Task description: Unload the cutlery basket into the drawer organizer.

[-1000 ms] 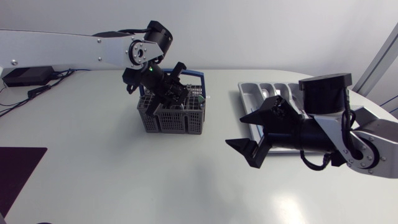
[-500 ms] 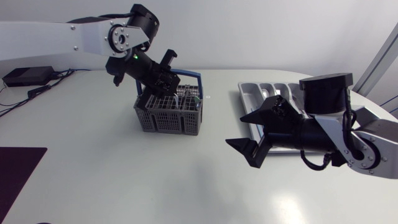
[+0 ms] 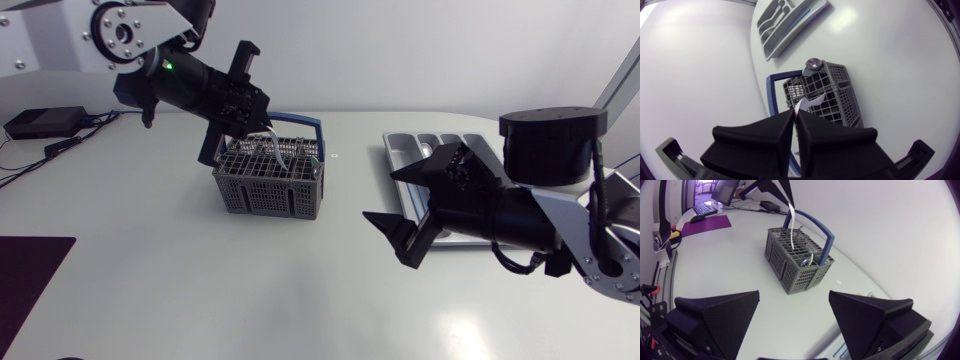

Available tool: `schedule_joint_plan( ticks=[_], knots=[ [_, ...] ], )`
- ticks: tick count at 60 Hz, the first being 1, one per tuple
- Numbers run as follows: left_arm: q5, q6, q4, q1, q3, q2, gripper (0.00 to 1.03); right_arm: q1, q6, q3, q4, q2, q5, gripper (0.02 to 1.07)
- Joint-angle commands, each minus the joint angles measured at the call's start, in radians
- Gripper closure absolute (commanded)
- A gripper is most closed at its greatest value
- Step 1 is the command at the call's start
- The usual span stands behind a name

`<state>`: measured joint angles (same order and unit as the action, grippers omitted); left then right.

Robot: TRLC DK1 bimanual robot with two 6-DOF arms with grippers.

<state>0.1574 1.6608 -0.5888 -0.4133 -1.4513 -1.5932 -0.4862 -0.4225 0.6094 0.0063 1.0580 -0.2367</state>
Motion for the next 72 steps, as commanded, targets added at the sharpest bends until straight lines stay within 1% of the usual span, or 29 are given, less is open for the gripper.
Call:
schedule_joint_plan(
  ticks=[1, 3, 7, 11, 13, 19, 22, 26, 30, 33, 36, 41, 47, 51, 57, 64, 67, 72],
  knots=[
    [0.013, -0.065, 0.034, -0.001, 0.023, 0.059, 0.96, -0.022, -0.013, -0.04, 0.017, -0.029, 0.037, 0.07],
    [0.013, -0.09, 0.05, -0.001, 0.02, 0.072, 0.96, -0.025, -0.021, -0.05, 0.029, -0.036, 0.054, 0.07],
    [-0.002, -0.161, 0.052, -0.001, -0.011, 0.084, 0.96, -0.029, -0.03, -0.069, 0.06, -0.055, 0.097, 0.07],
    [-0.032, -0.242, 0.047, -0.018, -0.047, 0.088, 0.95, -0.038, -0.033, -0.083, 0.078, -0.075, 0.143, 0.07],
    [-0.056, -0.305, 0.037, -0.032, -0.077, 0.082, 0.96, -0.041, -0.033, -0.092, 0.098, -0.085, 0.171, 0.07],
    [-0.085, -0.483, -0.049, -0.084, -0.159, 0.038, 0.96, -0.071, -0.035, -0.115, 0.135, -0.116, 0.246, 0.07],
    [-0.093, -0.599, -0.082, -0.111, -0.21, -0.001, 0.95, -0.08, -0.033, -0.117, 0.143, -0.115, 0.269, 0.07],
    [-0.096, -0.728, -0.137, -0.136, -0.274, -0.053, 0.96, -0.078, -0.036, -0.123, 0.173, -0.115, 0.274, 0.08],
    [-0.096, -0.863, -0.194, -0.162, -0.336, -0.109, 0.96, -0.078, -0.045, -0.129, 0.208, -0.115, 0.278, 0.1],
    [-0.094, -0.928, -0.22, -0.173, -0.36, -0.142, 0.96, -0.077, -0.045, -0.126, 0.221, -0.115, 0.28, 0.11],
    [-0.094, -1.013, -0.24, -0.18, -0.388, -0.174, 0.96, -0.077, -0.047, -0.123, 0.242, -0.115, 0.293, 0.13],
    [-0.085, -1.128, -0.307, -0.199, -0.439, -0.223, 0.95, -0.08, -0.047, -0.115, 0.267, -0.11, 0.303, 0.13],
    [-0.05, -1.244, -0.352, -0.214, -0.483, -0.26, 0.95, -0.091, -0.047, -0.106, 0.299, -0.084, 0.32, 0.14],
    [0.002, -1.314, -0.393, -0.214, -0.531, -0.29, 0.95, -0.094, -0.045, -0.099, 0.316, -0.053, 0.32, 0.16],
    [0.071, -1.395, -0.436, -0.214, -0.593, -0.323, 0.95, -0.101, -0.041, -0.091, 0.343, -0.016, 0.326, 0.16],
    [0.102, -1.428, -0.447, -0.225, -0.616, -0.33, 0.95, -0.114, -0.041, -0.091, 0.376, 0.01, 0.341, 0.17],
    [0.105, -1.429, -0.46, -0.231, -0.632, -0.341, 0.95, -0.114, -0.042, -0.089, 0.388, 0.019, 0.344, 0.22],
    [0.125, -1.441, -0.48, -0.234, -0.661, -0.36, 0.95, -0.114, -0.045, -0.079, 0.405, 0.031, 0.347, 0.24]
  ],
)
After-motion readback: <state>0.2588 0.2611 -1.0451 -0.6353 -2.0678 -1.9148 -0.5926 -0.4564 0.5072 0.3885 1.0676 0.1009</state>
